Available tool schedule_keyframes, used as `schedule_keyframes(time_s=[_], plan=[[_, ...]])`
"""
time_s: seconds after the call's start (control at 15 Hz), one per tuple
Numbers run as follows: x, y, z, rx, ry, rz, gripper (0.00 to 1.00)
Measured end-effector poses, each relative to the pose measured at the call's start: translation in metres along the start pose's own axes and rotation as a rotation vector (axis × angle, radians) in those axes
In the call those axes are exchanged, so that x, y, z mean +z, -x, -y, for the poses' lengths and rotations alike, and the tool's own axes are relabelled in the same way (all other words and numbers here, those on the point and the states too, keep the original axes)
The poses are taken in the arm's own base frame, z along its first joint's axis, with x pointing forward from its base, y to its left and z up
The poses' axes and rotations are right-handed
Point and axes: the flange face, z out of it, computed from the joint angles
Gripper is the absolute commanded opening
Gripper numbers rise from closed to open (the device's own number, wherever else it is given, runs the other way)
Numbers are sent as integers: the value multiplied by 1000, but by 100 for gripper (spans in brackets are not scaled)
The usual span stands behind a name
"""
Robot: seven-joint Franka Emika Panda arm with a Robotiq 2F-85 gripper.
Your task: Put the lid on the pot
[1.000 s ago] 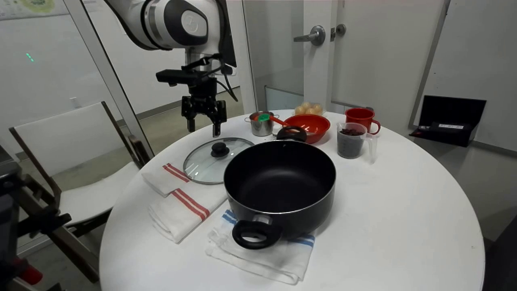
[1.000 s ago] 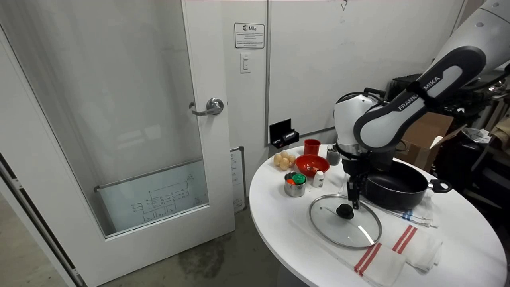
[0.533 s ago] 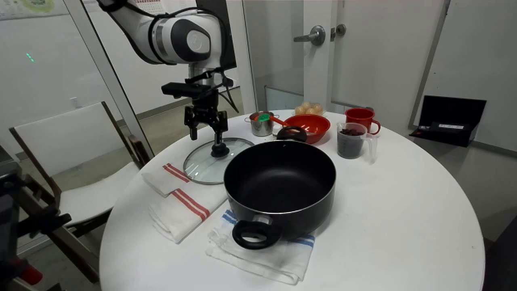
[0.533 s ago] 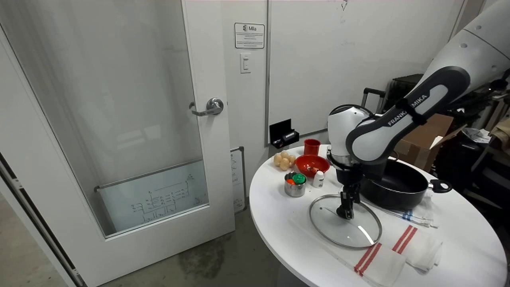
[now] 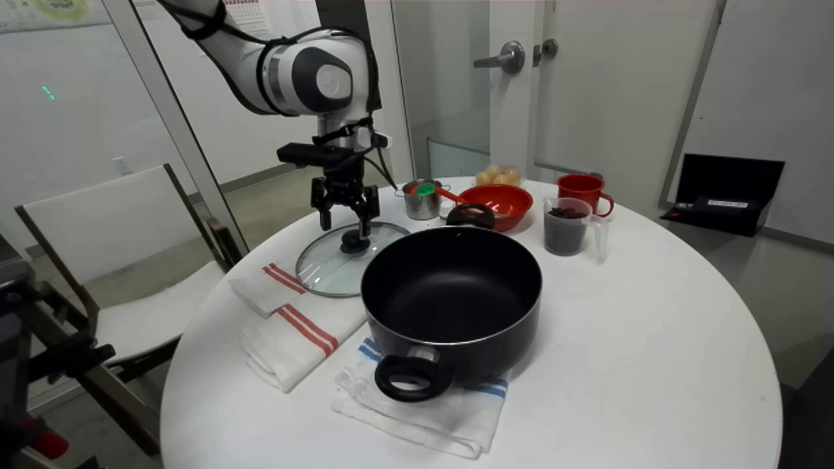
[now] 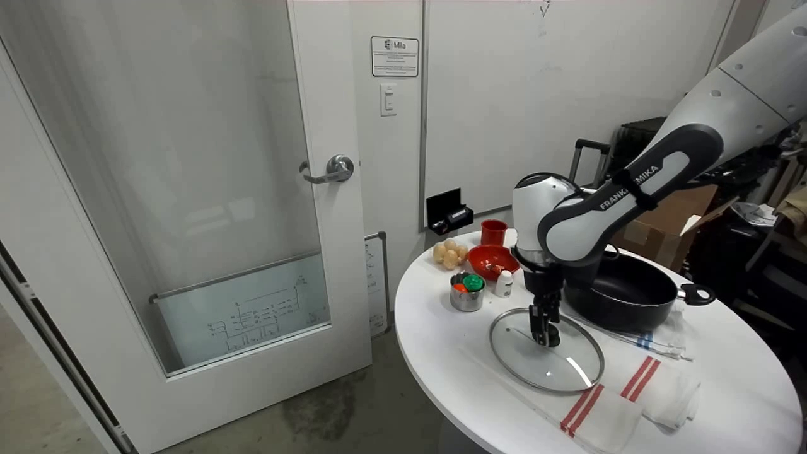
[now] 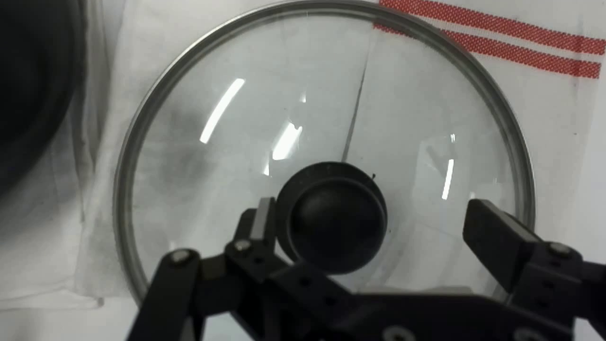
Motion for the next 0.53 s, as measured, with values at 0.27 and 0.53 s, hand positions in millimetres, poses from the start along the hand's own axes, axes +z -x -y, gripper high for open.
schedule_keyframes(time_s=[0.27,0.53], plan=[[1,-7,-10,10,4,-10,100],[3,-11,-19,21,4,-1,100]])
